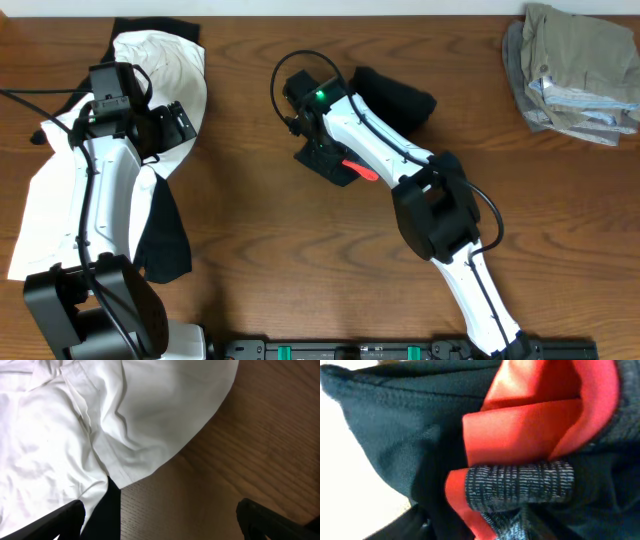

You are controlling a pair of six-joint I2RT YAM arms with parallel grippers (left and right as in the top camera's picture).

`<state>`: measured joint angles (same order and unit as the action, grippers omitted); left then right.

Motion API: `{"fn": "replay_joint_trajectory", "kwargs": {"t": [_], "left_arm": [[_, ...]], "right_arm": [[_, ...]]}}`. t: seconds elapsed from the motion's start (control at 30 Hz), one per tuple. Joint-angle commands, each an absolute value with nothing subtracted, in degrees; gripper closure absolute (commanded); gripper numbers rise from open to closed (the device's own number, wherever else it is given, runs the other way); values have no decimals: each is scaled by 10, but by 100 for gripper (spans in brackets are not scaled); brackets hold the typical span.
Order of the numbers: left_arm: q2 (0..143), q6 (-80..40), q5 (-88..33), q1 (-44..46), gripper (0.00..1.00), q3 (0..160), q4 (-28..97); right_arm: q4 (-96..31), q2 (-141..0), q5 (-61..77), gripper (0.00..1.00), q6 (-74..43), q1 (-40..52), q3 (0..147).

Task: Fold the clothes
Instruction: 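Carry the pants bundle with the right gripper to the grey clothes stack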

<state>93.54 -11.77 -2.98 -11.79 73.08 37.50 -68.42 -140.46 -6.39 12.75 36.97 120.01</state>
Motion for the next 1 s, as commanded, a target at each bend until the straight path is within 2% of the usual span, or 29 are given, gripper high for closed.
{"fn": "replay_joint_trajectory", "kwargs": {"t": [0.0, 0.1, 0.13, 0.5, 0.97], "left_arm": [[943, -110, -23, -119, 2, 722, 376], [943, -110, -23, -119, 2, 722, 375], [943, -110, -23, -119, 2, 722, 374], [943, -110, -23, -119, 2, 722, 369], [943, -110, -23, -119, 2, 722, 357]], "right_arm": [[-676, -1454, -48, 59, 127, 367, 1156], [-674, -1454, -50, 91, 127, 367, 1151], [-674, -1454, -52, 99, 129, 367, 1151], [-685, -1426, -206, 99, 113, 355, 1207], [-654, -1269, -251, 99, 407, 243, 1287]]}}
